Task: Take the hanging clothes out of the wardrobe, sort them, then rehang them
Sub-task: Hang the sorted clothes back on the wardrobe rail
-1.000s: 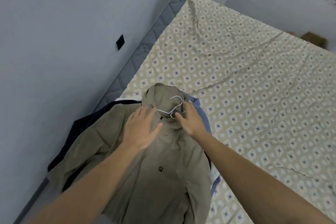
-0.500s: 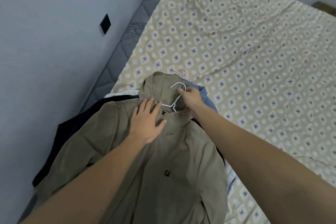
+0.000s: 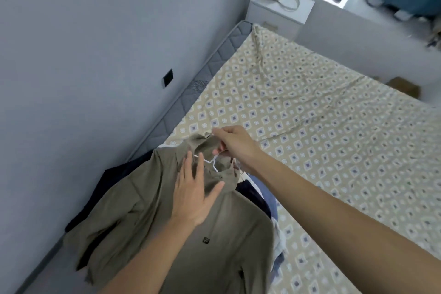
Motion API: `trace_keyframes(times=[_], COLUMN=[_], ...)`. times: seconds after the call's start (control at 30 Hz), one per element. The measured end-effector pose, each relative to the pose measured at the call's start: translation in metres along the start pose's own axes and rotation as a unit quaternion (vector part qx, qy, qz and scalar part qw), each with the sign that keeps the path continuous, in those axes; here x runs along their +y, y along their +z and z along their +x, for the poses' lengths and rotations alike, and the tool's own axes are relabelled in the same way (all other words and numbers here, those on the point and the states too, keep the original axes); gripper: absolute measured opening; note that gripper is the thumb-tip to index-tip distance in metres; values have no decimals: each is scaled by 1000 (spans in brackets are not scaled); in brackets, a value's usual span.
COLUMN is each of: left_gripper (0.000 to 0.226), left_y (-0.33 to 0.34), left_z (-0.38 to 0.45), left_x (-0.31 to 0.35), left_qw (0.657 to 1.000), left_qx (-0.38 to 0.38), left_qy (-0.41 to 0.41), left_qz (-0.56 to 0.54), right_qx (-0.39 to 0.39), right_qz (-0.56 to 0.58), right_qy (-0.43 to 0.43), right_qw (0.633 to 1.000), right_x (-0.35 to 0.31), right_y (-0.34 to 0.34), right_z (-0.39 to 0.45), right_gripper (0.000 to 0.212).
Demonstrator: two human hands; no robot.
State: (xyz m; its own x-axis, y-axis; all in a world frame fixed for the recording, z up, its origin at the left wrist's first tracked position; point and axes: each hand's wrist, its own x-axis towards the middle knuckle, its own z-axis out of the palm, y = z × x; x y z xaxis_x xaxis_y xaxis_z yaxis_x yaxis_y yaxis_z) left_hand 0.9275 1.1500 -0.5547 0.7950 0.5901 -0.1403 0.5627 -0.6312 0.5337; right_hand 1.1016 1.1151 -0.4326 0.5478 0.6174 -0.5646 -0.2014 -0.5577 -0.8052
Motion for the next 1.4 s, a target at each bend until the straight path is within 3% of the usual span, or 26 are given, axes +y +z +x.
trace_keyframes(times=[0.17,0.37,0.6,0.8,1.07,1.4], left_gripper=[107,113,106,103,97,99], left_y=[-49,-105,-129,-157,-169,-118], left_z=[-70,-203,-374,-492,-654,-818], left_x=[57,127,195,222,230,282], left_qw=[988,957,926,894,861,821], left_qx=[128,264,332,392,440,472], left_qy=[-34,-79,-166,-194,-212,-254], left_qz=[-81,-88,-64,-93,-139,-197], right_qx=[-83,-201,-299,-378,-467,-580], right_qz=[37,40,15,-38,-27,-6], right_qy=[-68,-168,-224,-294,-344,-300], right_qw=[994,964,927,877,814,757], right_x=[-60,-90,-92,-97,-51,52], right_y=[11,34,60,106,178,202], right_z=[-103,-261,-430,-549,-687,-821], right_gripper=[37,30,31,30,27,28])
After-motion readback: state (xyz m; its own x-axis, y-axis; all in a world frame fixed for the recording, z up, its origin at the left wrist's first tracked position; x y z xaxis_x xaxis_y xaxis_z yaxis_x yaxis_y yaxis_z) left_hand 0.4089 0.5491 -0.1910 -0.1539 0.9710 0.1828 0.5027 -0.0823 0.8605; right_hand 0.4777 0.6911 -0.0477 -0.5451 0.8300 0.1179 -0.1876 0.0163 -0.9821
